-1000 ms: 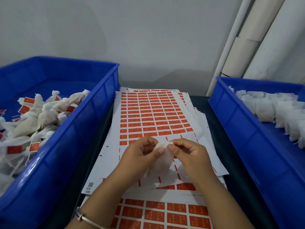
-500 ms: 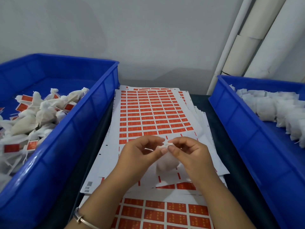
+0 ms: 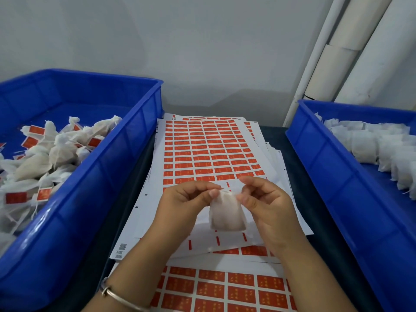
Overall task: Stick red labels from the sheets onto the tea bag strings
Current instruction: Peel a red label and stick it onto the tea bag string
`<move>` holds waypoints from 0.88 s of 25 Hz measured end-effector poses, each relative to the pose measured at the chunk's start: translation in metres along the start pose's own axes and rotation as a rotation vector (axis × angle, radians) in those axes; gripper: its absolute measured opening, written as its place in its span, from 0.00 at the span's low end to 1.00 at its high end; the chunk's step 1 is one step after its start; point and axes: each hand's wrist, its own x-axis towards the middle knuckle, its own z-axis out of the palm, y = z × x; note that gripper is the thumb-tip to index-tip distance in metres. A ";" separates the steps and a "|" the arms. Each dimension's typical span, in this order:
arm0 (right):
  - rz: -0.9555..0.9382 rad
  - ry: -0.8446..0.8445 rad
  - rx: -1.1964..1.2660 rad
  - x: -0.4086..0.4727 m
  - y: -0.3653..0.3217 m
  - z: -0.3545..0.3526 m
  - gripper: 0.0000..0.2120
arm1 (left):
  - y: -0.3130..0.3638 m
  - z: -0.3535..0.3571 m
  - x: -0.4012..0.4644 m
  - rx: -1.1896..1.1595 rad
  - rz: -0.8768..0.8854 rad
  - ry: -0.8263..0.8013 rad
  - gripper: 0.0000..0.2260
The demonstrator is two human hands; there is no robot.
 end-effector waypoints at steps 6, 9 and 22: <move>0.002 -0.229 -0.240 0.000 -0.001 0.000 0.13 | 0.002 0.001 0.000 0.081 0.013 0.005 0.05; -0.073 -0.202 -0.407 -0.002 -0.005 0.005 0.08 | 0.000 0.000 0.001 0.062 -0.005 0.026 0.08; -0.171 -0.021 -0.389 -0.006 -0.008 0.007 0.04 | 0.007 0.005 -0.006 0.314 0.104 -0.058 0.04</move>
